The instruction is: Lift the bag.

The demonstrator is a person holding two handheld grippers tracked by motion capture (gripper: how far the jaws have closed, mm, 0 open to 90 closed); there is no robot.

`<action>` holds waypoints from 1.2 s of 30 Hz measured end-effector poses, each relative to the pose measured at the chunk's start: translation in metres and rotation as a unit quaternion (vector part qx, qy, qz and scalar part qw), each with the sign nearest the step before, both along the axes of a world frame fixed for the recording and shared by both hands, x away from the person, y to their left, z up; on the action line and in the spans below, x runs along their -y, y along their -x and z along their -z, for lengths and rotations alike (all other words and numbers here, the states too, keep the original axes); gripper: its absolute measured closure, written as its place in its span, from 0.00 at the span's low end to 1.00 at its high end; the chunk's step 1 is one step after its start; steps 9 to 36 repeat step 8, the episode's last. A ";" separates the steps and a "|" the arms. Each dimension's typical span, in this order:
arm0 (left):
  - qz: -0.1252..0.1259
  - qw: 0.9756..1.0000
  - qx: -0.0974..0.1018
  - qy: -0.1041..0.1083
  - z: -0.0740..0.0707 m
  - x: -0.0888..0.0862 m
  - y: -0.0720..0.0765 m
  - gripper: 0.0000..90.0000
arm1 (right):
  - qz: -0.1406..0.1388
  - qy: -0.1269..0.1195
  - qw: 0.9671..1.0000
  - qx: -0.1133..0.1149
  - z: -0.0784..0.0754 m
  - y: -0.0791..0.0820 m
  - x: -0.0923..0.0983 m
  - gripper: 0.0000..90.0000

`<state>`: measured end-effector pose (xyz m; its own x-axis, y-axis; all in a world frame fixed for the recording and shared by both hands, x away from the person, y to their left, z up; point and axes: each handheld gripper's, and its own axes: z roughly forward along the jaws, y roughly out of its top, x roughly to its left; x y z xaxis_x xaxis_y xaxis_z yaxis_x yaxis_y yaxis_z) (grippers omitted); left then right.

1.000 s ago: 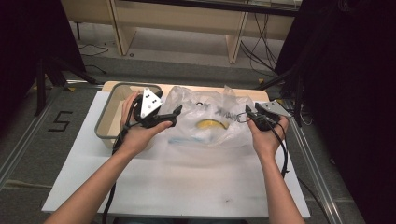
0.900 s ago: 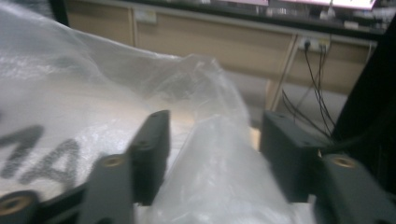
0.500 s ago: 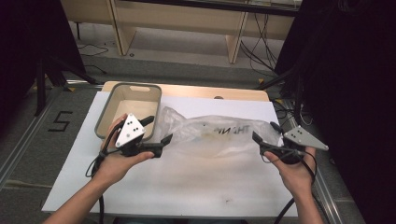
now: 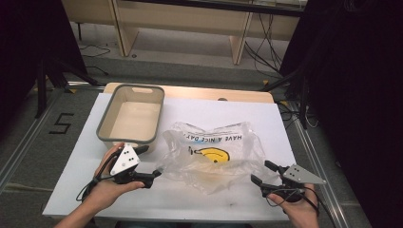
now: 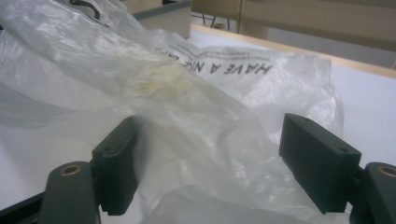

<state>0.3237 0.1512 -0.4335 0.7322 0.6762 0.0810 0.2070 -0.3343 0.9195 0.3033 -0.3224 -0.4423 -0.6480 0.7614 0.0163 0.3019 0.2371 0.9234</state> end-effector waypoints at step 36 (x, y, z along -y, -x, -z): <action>0.000 1.000 0.010 0.002 -0.001 -0.001 0.002 0.17 | 0.000 -0.007 1.000 0.002 0.002 -0.001 -0.002 0.30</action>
